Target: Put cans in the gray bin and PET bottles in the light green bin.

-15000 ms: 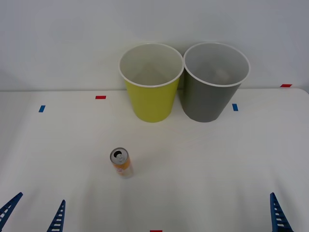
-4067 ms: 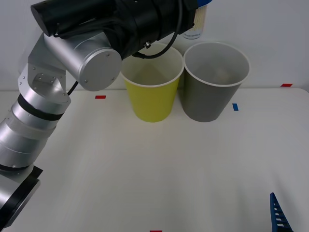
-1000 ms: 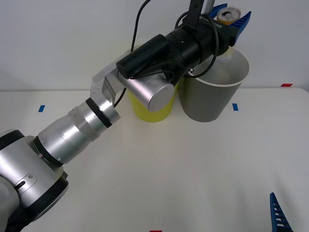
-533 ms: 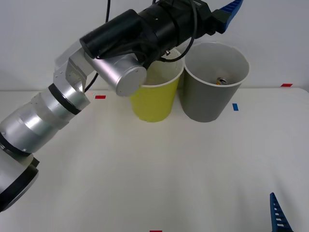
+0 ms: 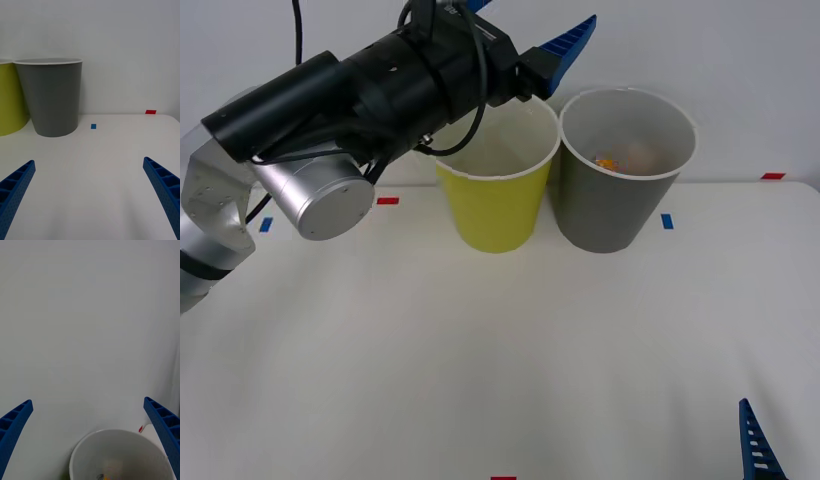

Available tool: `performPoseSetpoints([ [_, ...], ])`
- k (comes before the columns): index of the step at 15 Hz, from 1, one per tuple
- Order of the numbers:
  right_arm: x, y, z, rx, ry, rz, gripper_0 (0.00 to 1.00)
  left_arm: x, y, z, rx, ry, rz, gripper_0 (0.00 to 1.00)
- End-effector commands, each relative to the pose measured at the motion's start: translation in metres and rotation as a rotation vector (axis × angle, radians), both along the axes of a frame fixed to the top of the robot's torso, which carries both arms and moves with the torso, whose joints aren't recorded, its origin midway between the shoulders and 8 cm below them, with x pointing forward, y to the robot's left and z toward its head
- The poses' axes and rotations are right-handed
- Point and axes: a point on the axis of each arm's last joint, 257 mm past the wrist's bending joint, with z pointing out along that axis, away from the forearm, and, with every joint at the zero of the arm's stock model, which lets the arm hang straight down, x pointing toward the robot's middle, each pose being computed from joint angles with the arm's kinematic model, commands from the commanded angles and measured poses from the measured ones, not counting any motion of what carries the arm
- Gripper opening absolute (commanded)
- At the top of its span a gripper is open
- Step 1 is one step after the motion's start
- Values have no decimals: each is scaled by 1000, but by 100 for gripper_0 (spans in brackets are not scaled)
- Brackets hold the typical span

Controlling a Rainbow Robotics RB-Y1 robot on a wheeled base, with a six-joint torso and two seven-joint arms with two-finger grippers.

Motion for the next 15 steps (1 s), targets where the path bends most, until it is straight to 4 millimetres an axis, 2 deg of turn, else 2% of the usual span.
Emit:
performPoseSetpoints([
  [1,0,0,0,0,0,0,100,-23,52,-10,20,0,47,100],
  [3,0,0,0,0,0,0,100,-32,76,-29,53,20,77,100],
  [7,0,0,0,0,0,0,100,-32,132,-52,52,56,187,100],
  [11,0,0,0,0,0,0,100,-66,176,-93,22,113,283,100],
  [15,0,0,0,0,0,0,100,-98,201,-130,-41,100,332,100],
])
